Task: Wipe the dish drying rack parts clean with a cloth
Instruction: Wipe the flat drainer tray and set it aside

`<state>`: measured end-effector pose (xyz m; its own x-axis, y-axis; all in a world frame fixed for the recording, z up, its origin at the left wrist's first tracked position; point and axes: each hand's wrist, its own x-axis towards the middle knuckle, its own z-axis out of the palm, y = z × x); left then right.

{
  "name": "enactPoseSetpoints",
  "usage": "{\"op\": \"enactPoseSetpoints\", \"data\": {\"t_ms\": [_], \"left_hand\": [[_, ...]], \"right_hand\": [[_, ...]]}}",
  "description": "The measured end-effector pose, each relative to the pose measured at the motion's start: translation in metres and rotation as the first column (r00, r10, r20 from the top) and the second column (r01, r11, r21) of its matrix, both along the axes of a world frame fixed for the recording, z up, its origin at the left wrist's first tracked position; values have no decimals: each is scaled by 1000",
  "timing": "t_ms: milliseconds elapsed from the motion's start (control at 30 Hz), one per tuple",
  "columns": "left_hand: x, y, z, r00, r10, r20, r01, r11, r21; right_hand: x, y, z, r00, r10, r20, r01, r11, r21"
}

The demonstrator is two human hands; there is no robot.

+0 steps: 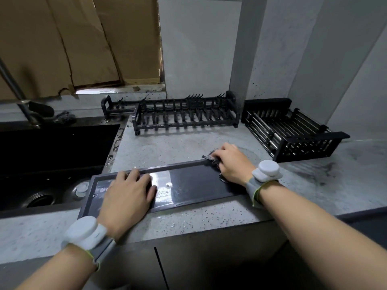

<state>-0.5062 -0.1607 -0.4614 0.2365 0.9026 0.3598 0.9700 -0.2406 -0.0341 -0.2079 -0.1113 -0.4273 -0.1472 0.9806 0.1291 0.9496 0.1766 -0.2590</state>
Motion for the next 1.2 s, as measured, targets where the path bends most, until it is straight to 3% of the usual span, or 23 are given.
{"op": "enactPoseSetpoints", "data": {"t_ms": [233,367,567,600,667,733,867,933,1067,1133,1167,1200], "left_hand": [[0,0,1,1000,-8,8,8,1000,11],[1,1,0,1000,-1,-14,1,1000,12],[1,1,18,998,14,-67,-23,992,-127],[2,2,25,1000,8,-29,-12,989,-150],[8,5,40,982,-36,188,71,981,-181],[16,5,59,901,-130,415,202,970,-136],[38,-1,100,788,-350,506,495,849,-184],[44,0,110,770,-411,489,556,808,-195],[18,17,121,888,-391,242,414,909,-51],[-6,26,122,956,-269,114,264,963,59],[-14,29,123,978,-203,42,197,973,119],[-21,29,121,989,-146,-29,149,977,153]], "right_hand": [[17,-11,11,997,-82,6,82,996,-39],[4,-45,5,999,-30,-43,29,999,-42],[-5,-58,32,897,-7,-442,18,1000,20],[-8,-57,39,886,10,-464,13,999,47],[-13,-56,49,876,70,-478,-37,996,78],[-23,-54,58,874,132,-467,-91,990,109],[-57,-42,73,824,229,-519,-206,973,103],[-76,-38,80,762,250,-598,-252,964,82],[-106,-26,90,474,128,-871,-228,973,18],[-129,-19,91,418,-59,-906,-217,963,-162],[-144,-16,90,411,-162,-897,-262,921,-287],[-162,-14,88,346,-260,-902,-336,863,-378]]}}
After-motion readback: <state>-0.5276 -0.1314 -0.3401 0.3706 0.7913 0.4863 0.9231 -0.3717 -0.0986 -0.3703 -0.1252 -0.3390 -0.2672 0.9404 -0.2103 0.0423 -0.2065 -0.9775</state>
